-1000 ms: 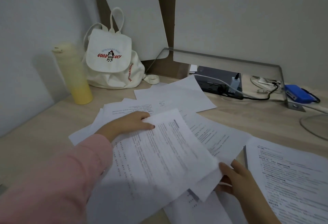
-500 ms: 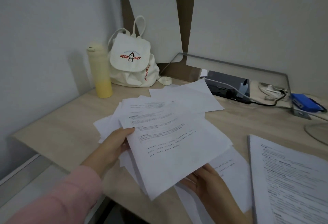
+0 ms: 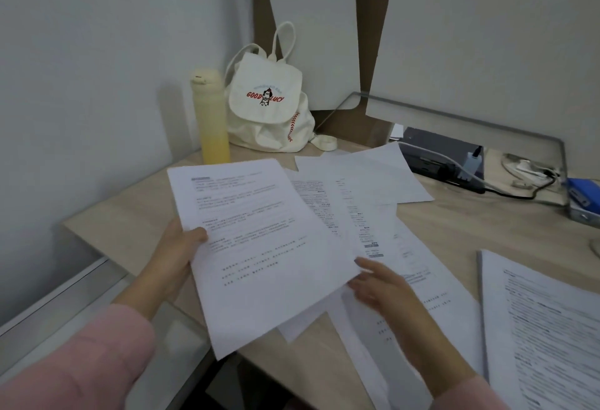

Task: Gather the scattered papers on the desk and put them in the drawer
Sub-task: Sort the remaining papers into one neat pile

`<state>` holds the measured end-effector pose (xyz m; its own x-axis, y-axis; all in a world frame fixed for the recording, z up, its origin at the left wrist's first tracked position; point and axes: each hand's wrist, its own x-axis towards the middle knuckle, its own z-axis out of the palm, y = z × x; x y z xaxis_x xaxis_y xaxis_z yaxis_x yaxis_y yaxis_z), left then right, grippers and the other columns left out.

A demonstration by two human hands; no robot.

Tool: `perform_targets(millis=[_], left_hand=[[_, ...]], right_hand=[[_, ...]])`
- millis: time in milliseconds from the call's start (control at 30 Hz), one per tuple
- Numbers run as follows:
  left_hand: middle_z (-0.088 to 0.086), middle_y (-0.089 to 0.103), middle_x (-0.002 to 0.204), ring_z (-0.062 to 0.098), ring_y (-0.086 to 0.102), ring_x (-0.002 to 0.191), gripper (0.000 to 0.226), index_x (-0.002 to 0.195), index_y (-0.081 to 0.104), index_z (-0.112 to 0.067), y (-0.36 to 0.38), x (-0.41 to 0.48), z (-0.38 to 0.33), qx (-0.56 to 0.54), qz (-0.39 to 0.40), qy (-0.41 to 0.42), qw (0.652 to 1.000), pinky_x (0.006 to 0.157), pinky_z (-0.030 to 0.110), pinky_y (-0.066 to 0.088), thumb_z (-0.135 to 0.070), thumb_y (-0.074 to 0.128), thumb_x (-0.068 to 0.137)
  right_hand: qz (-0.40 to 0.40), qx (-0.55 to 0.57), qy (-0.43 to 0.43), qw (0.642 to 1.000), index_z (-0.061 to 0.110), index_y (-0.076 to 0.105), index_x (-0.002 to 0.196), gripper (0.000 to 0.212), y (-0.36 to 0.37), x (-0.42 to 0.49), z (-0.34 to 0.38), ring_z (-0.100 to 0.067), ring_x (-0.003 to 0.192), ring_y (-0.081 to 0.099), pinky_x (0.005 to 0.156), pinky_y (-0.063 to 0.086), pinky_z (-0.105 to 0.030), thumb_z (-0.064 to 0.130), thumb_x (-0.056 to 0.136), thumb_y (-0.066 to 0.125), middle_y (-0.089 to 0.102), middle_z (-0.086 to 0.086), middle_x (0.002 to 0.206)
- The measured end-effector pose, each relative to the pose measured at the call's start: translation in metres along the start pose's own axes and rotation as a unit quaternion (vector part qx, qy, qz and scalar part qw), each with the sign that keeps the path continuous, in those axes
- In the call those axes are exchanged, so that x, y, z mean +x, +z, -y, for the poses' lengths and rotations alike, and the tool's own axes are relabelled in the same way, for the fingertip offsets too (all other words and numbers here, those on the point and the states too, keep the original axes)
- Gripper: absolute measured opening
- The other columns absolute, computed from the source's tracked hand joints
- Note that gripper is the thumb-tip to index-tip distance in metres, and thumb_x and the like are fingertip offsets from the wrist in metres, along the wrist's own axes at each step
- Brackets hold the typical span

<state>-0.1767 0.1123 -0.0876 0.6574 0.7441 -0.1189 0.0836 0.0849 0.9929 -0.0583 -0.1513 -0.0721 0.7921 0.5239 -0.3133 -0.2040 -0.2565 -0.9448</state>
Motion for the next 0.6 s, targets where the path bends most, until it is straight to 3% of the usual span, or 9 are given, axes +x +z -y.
perform_targets(millis=[100,200,267,333,433,500,567,600], left_hand=[[0.003,0.065,0.098,0.006,0.068,0.074,0.036,0.109,0.056,-0.006,-0.009,0.008,0.005,0.057,-0.043,0.021,0.997,0.052,0.012,0.051,0.013,0.036,0.086],[0.006,0.058,0.116,0.024,0.060,0.099,0.036,0.126,0.043,-0.005,-0.013,0.016,0.020,0.097,-0.070,0.002,0.993,0.068,0.027,0.048,-0.002,0.043,0.090],[0.003,0.053,0.114,0.023,0.053,0.097,0.038,0.130,0.037,-0.009,-0.010,0.016,0.028,0.128,-0.096,-0.002,0.987,0.071,0.032,0.043,-0.009,0.044,0.092],[0.002,0.054,0.109,0.022,0.053,0.091,0.037,0.129,0.037,-0.013,-0.005,0.013,0.033,0.153,-0.117,0.018,0.981,0.063,0.029,0.040,-0.015,0.045,0.093],[0.000,0.057,0.102,0.024,0.055,0.084,0.034,0.126,0.039,-0.016,-0.003,0.012,0.037,0.186,-0.144,0.030,0.971,0.057,0.026,0.037,-0.019,0.045,0.093],[-0.001,0.058,0.099,0.024,0.055,0.081,0.032,0.124,0.040,-0.018,-0.002,0.014,0.039,0.202,-0.149,0.035,0.967,0.057,0.027,0.037,-0.020,0.046,0.092],[-0.001,0.059,0.097,0.024,0.057,0.081,0.031,0.122,0.041,-0.019,-0.001,0.015,0.040,0.207,-0.150,0.041,0.966,0.061,0.030,0.039,-0.020,0.046,0.092],[-0.001,0.060,0.097,0.025,0.057,0.081,0.031,0.122,0.041,-0.019,-0.001,0.015,0.040,0.207,-0.150,0.041,0.966,0.063,0.031,0.039,-0.020,0.047,0.091]], right_hand=[[-0.066,-0.065,-0.004,0.996,0.015,0.047,0.134,0.045,-0.012,0.026,0.012,-0.021,0.117,0.048,0.095,0.036,-0.032,0.004,0.090,0.046,0.051,-0.007,0.134],[-0.086,-0.091,0.036,0.992,0.013,0.039,0.139,0.050,-0.014,0.049,0.015,-0.027,0.128,0.040,0.099,0.032,-0.036,0.008,0.090,0.048,0.041,-0.007,0.142],[-0.093,-0.115,0.055,0.987,0.010,0.037,0.140,0.053,-0.014,0.062,0.014,-0.030,0.121,0.046,0.096,0.036,-0.037,0.009,0.089,0.051,0.043,-0.011,0.139],[-0.094,-0.119,0.068,0.986,0.006,0.038,0.139,0.055,-0.011,0.071,0.014,-0.029,0.106,0.053,0.087,0.042,-0.035,0.009,0.087,0.056,0.051,-0.016,0.131],[-0.066,-0.170,0.096,0.979,0.001,0.048,0.128,0.047,-0.002,0.078,0.013,-0.027,0.099,0.057,0.075,0.047,-0.031,0.015,0.085,0.063,0.058,-0.016,0.118],[-0.049,-0.212,0.079,0.973,-0.006,0.060,0.109,0.031,0.005,0.078,0.012,-0.022,0.077,0.056,0.059,0.042,-0.026,0.015,0.085,0.062,0.064,-0.018,0.101],[-0.075,-0.250,0.042,0.964,-0.005,0.061,0.095,0.021,0.004,0.080,0.012,-0.023,0.071,0.055,0.061,0.041,-0.028,0.014,0.087,0.058,0.065,-0.021,0.097],[-0.110,-0.278,0.024,0.954,-0.002,0.060,0.098,0.020,-0.001,0.082,0.013,-0.027,0.080,0.057,0.068,0.042,-0.030,0.015,0.088,0.055,0.064,-0.022,0.103]])
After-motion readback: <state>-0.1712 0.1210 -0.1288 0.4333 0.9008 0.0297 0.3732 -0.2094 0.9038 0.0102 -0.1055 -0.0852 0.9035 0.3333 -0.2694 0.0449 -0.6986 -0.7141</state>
